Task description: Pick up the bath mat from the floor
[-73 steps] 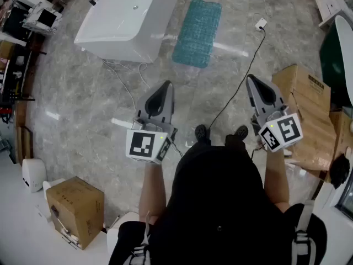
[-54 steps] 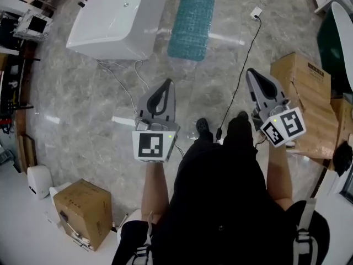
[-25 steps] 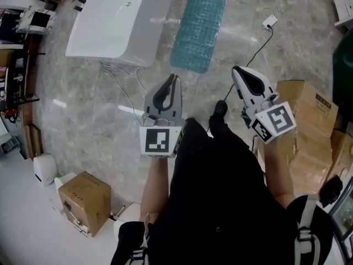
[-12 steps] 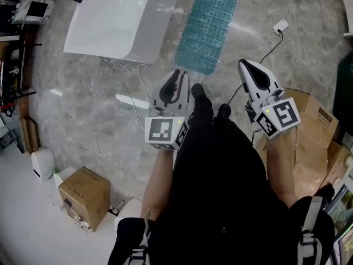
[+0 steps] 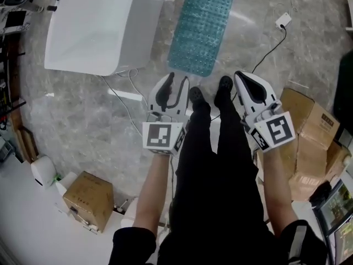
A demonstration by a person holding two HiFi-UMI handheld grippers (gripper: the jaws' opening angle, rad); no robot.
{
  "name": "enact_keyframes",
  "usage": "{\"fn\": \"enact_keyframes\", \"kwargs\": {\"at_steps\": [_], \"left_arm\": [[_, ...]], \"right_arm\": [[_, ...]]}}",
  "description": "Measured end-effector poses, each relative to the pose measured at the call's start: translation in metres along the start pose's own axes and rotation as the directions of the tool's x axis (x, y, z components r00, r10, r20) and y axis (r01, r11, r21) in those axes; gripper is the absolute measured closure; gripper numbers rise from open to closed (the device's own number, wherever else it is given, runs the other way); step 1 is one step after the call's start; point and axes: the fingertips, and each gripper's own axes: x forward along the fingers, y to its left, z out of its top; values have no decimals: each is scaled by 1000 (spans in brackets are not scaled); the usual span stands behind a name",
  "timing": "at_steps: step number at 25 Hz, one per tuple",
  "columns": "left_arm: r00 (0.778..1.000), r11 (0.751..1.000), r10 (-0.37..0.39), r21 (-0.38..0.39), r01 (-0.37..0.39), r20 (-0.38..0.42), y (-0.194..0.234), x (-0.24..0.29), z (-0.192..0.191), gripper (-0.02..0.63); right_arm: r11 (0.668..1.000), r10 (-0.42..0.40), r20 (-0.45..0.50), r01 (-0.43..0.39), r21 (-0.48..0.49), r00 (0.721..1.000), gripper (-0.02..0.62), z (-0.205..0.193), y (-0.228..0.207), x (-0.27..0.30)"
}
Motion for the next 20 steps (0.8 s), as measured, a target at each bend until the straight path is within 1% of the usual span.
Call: {"fn": "enact_keyframes", "kwargs": {"at_steps": [2, 4, 6, 8, 12, 16, 20], "left_arm": [[1000, 1000, -13, -17, 13, -15, 8, 31, -18, 440], [999, 999, -3, -39, 1, -47, 15, 54, -41, 417], [999, 998, 6, -61, -10, -52, 20, 76, -68, 403], [998, 997, 14, -81, -18, -59, 27, 98, -101, 389], [991, 992, 39, -112, -53, -125, 46, 138, -185, 357], [980, 982, 84, -150, -111, -179, 67, 173, -272, 348], [967, 963, 112, -216, -163, -229, 89, 201, -362, 337]], "right_arm": [[1000, 8, -20, -8, 10, 1000, 583, -22, -17, 25], [999, 29, -48, -28, 27, 998, 583, -51, -29, 49], [998, 53, -73, -50, 40, 996, 583, -81, -39, 73], [996, 60, -87, -54, 64, 994, 583, -110, -50, 95], [992, 37, -106, -23, 128, 994, 583, -179, -74, 133], [989, 66, -157, -44, 142, 985, 583, -254, -87, 165], [988, 91, -204, -61, 145, 975, 583, -316, -99, 192]]}}
